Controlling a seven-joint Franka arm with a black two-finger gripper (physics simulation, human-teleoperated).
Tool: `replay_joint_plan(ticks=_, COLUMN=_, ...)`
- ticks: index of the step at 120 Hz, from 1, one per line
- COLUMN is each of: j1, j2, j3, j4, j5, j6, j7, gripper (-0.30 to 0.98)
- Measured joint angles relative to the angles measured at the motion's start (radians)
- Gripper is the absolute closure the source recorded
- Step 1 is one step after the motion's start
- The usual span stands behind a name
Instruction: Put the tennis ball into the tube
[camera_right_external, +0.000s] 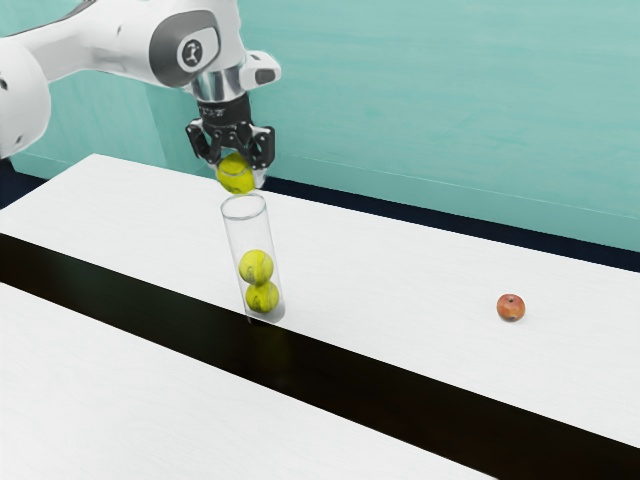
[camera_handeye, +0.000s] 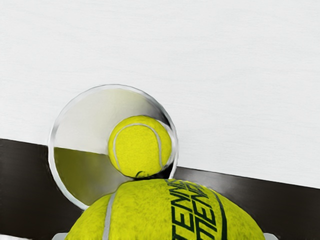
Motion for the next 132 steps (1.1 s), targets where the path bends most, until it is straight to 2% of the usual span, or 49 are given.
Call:
replay_joint_plan(ticks=16, j1=0.074, j2=0.070, j3=-0.003, j4=0.068, j5=-0.015, j6=-0.043, j7=0.014, gripper=0.32)
replay_joint_plan(ticks=35, j1=0.106, j2=0.173, j3=-0.005, j4=0.169, j5=-0.027, j6=-0.062, j7=0.032, gripper=0.32)
replay_joint_plan(ticks=72, j1=0.109, j2=0.199, j3=-0.016, j4=0.175, j5=-0.032, j6=-0.054, j7=0.058, gripper=0.30)
replay_joint_plan(ticks=98, j1=0.096, j2=0.192, j3=-0.015, j4=0.166, j5=-0.045, j6=-0.052, j7=0.066, gripper=0.11)
replay_joint_plan(ticks=106, j1=0.095, j2=0.152, j3=-0.011, j4=0.138, j5=-0.046, j6=-0.052, j7=0.068, gripper=0.08)
replay_joint_plan(ticks=116, j1=0.094, j2=0.038, j3=-0.007, j4=0.044, j5=-0.042, j6=-0.053, j7=0.072, gripper=0.06)
replay_joint_plan(ticks=132, j1=0.095, j2=-0.159, j3=-0.010, j4=-0.128, j5=0.011, j6=-0.054, j7=0.081, gripper=0.03)
